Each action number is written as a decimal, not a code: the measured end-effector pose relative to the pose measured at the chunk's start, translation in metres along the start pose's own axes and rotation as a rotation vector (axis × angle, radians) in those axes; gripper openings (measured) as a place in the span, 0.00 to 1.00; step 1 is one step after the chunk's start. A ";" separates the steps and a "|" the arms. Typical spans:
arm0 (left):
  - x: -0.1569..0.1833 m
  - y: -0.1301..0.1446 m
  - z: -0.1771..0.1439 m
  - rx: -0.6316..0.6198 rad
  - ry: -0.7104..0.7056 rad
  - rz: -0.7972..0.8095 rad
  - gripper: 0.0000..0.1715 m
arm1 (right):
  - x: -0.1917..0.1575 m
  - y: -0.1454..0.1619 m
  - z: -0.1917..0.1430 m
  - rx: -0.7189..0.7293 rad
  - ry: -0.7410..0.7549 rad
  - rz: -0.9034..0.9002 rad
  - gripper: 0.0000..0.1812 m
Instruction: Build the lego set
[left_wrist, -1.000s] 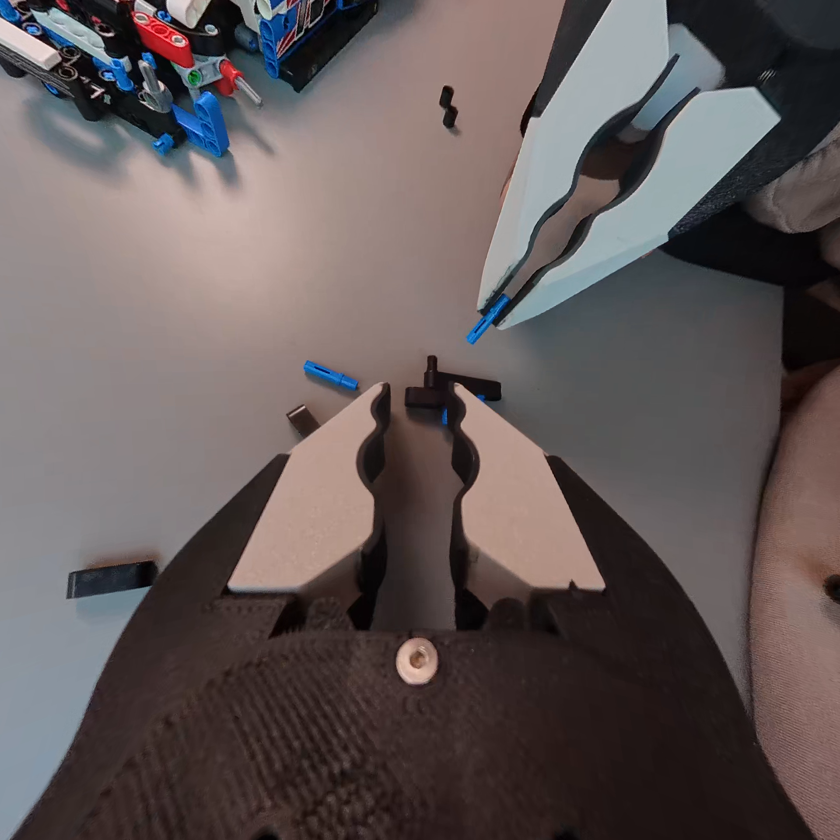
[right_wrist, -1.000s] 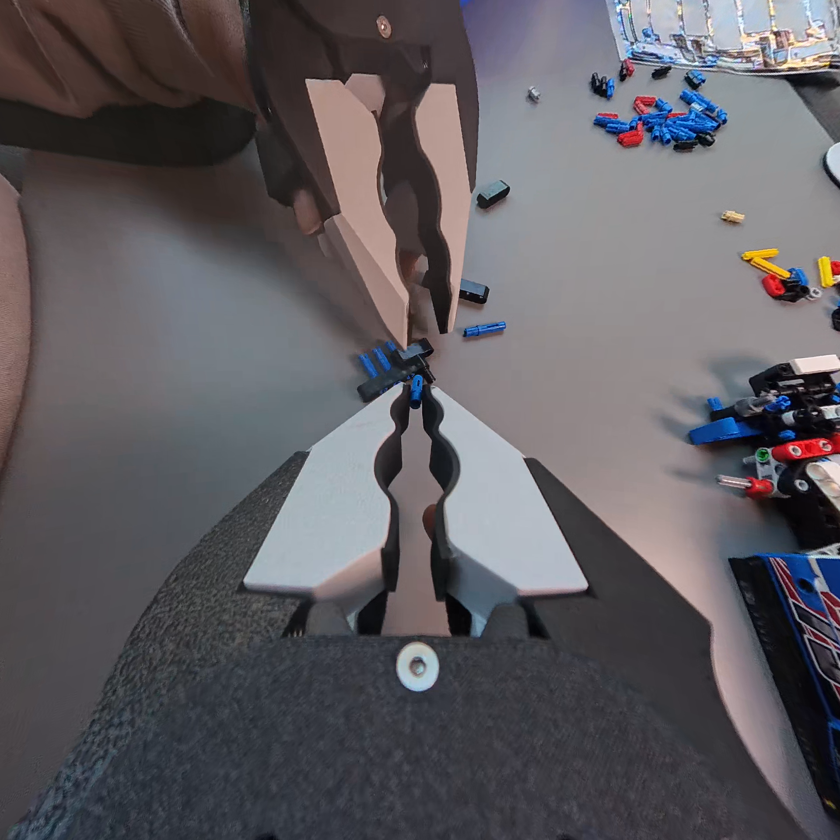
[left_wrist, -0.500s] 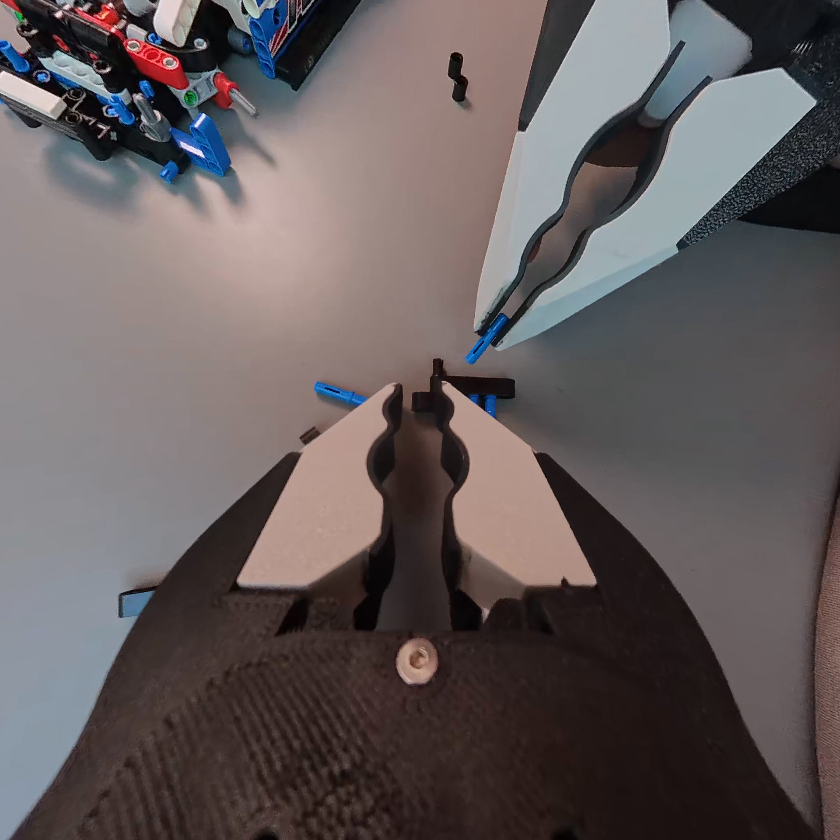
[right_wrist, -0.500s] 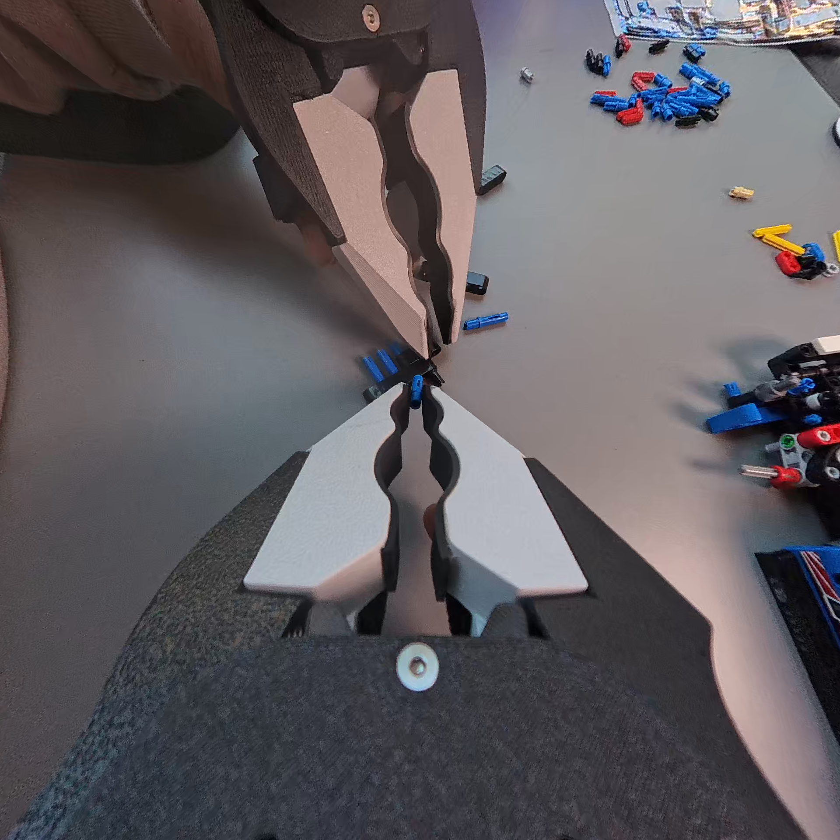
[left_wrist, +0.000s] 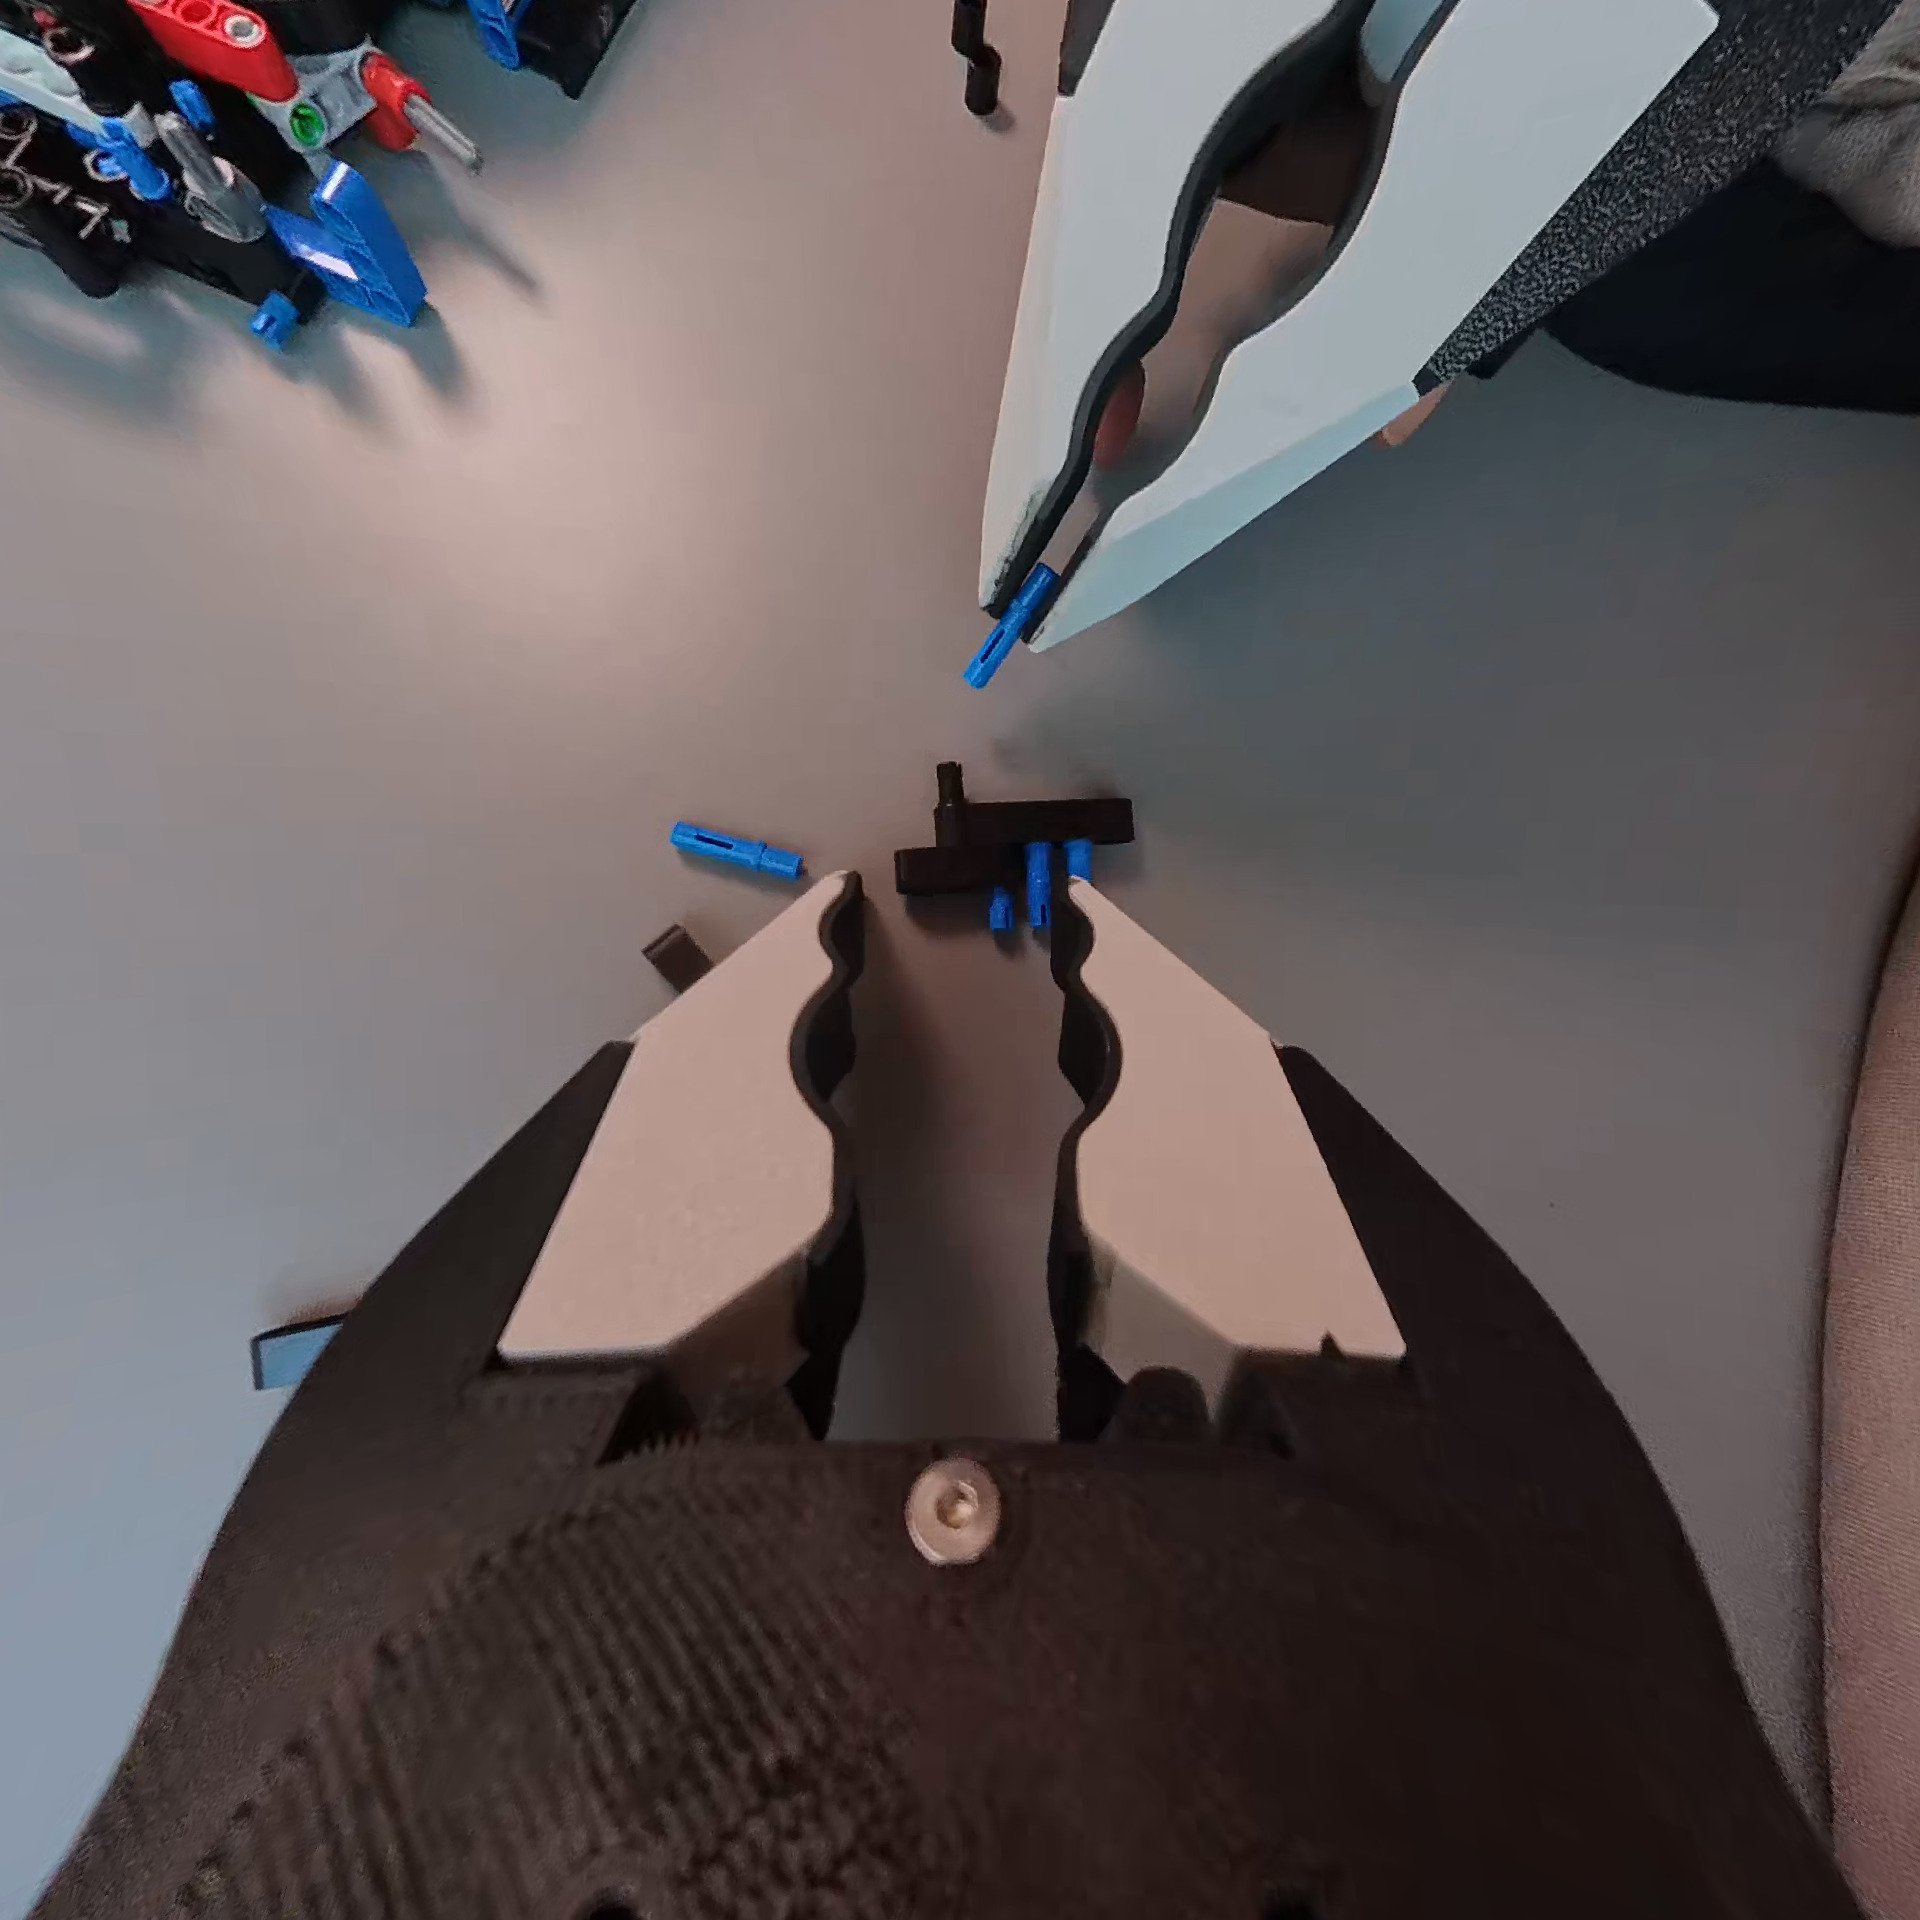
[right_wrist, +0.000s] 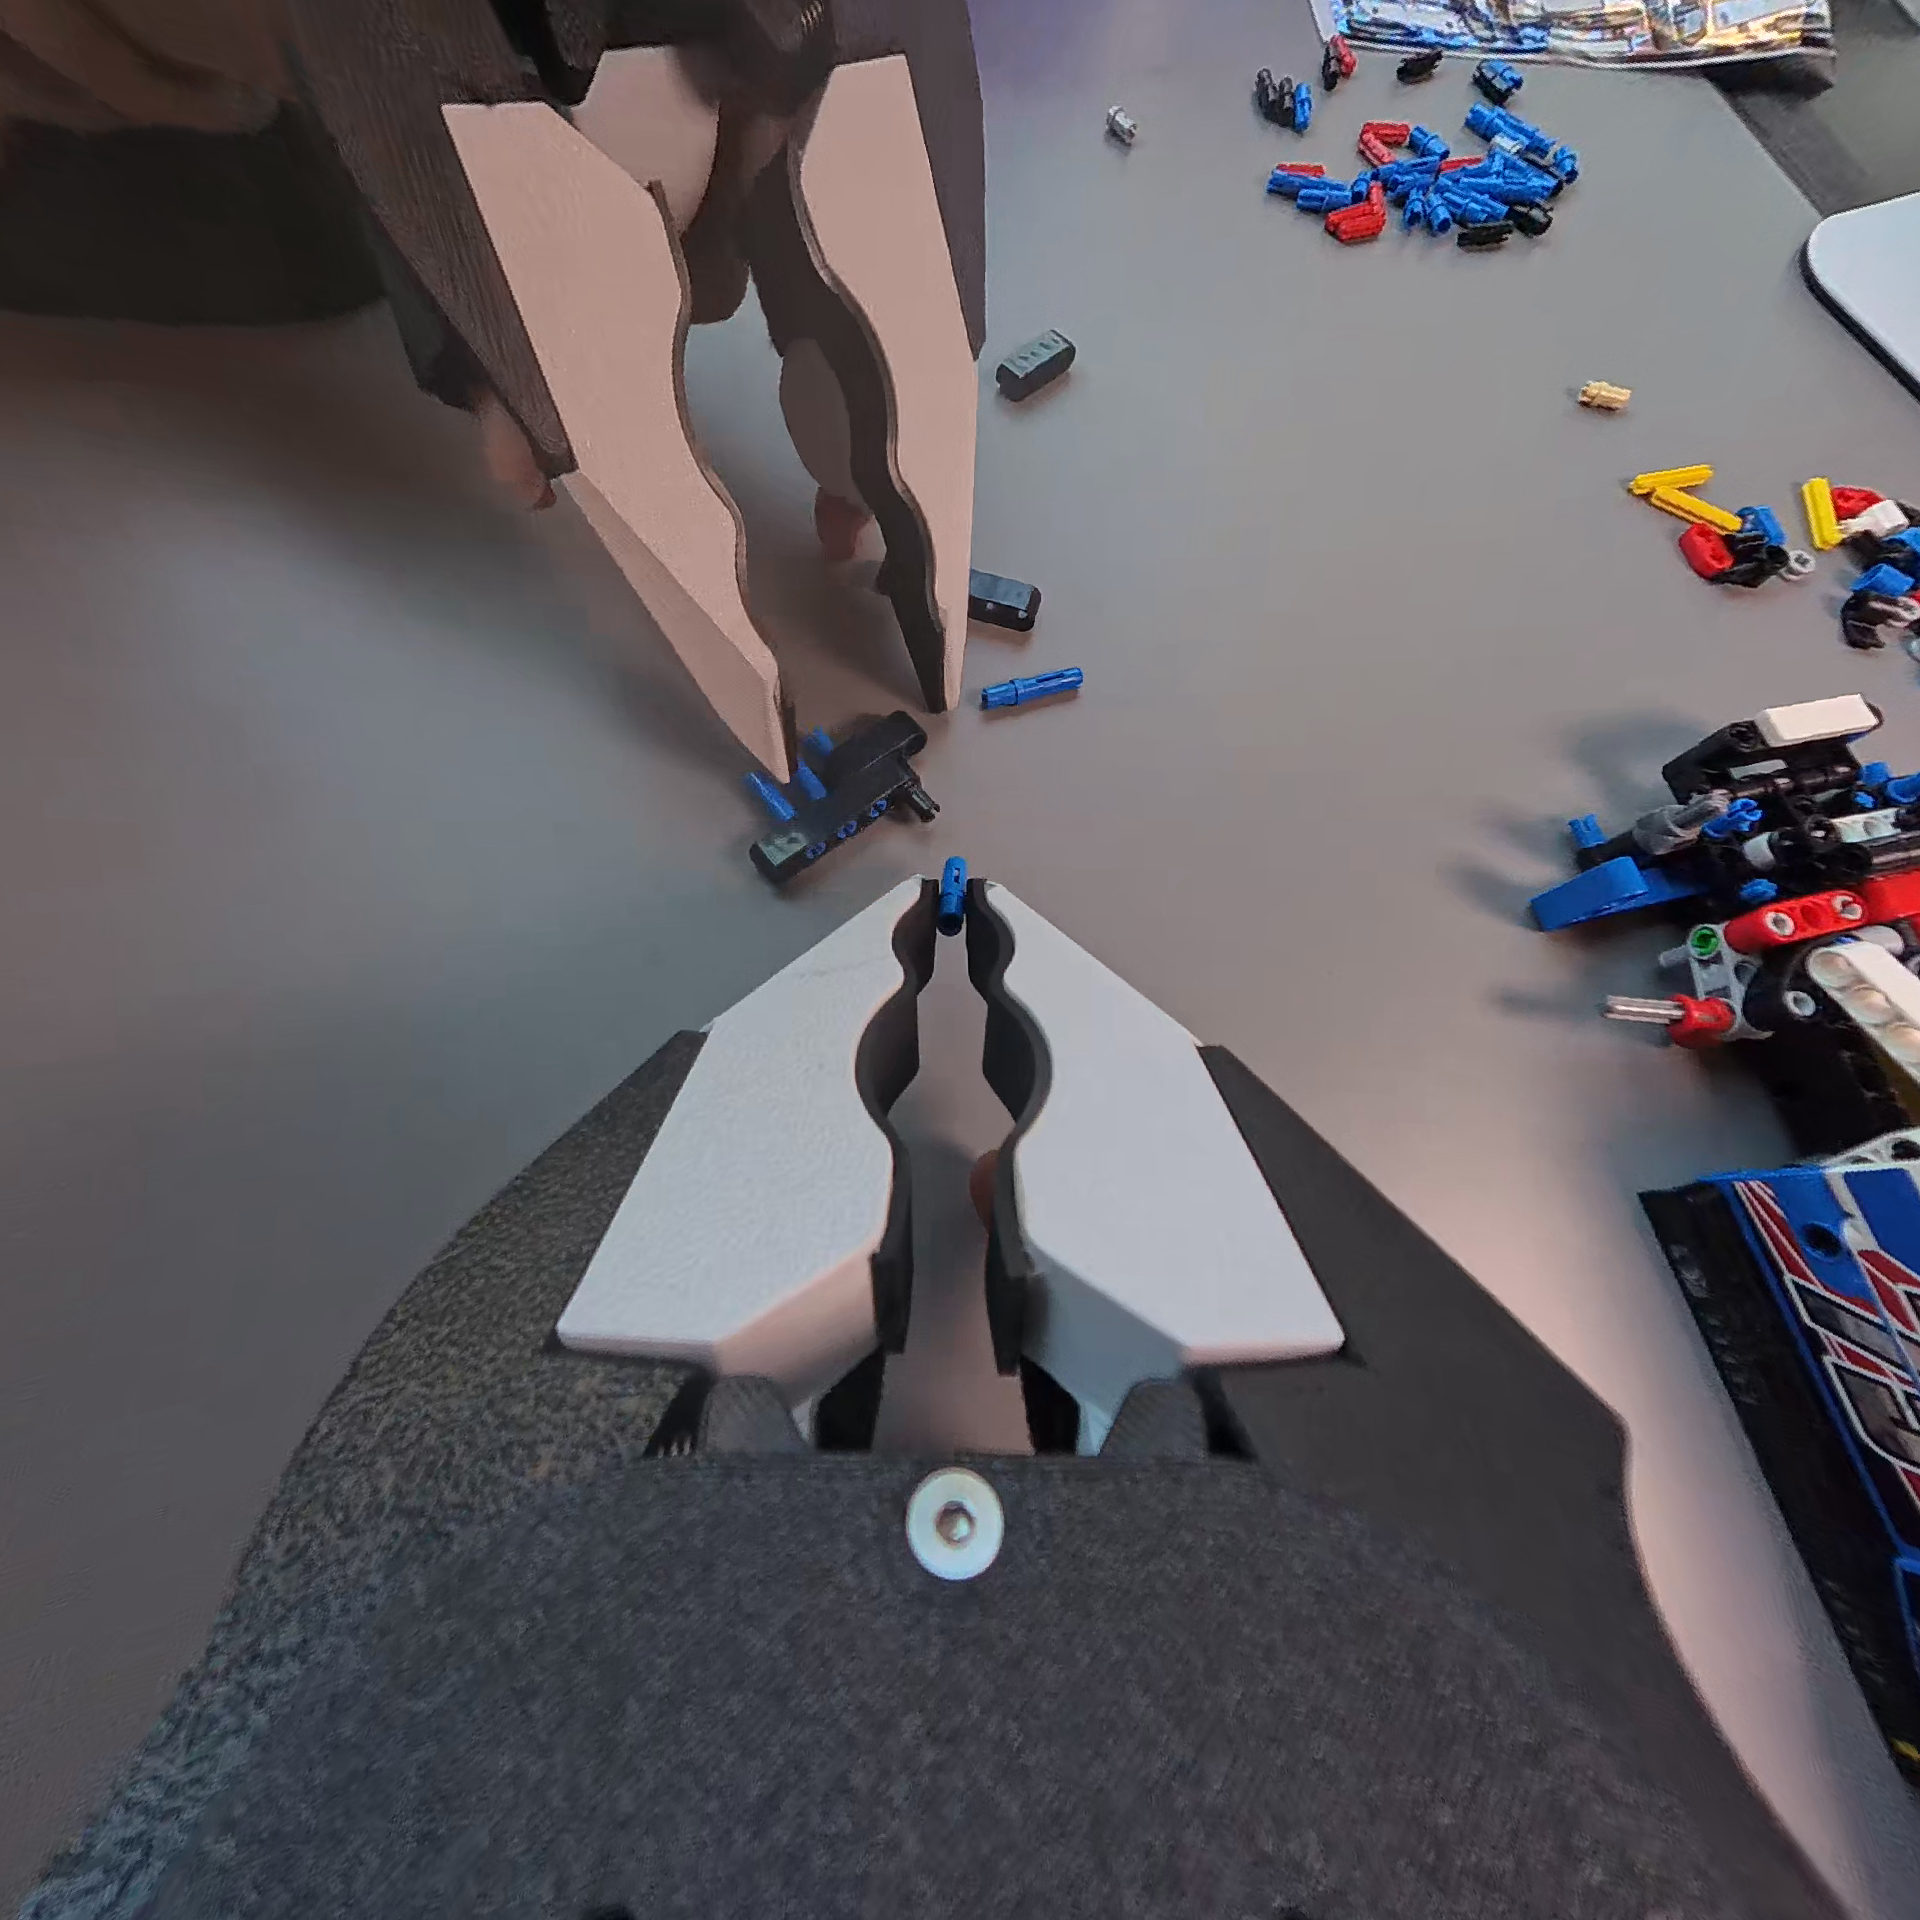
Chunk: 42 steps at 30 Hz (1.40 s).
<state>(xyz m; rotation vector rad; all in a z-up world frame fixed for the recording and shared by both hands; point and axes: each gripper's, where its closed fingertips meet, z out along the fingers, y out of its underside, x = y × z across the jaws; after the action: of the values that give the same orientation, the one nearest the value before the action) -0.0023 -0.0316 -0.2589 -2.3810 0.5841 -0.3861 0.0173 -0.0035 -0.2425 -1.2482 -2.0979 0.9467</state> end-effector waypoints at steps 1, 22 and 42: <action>0.000 0.000 0.000 -0.010 0.011 0.010 0.20 | 0.000 0.000 -0.001 0.002 0.000 0.003 0.01; -0.001 -0.016 0.000 0.135 0.013 0.115 0.09 | 0.009 0.008 -0.005 -0.002 0.034 0.032 0.02; 0.018 -0.022 0.020 -0.166 0.029 -0.036 0.35 | 0.023 0.010 -0.022 0.001 0.094 0.043 0.02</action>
<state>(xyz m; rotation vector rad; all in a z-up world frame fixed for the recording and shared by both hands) 0.0283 -0.0150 -0.2570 -2.5509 0.6087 -0.4030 0.0287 0.0270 -0.2346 -1.3171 -2.0048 0.8896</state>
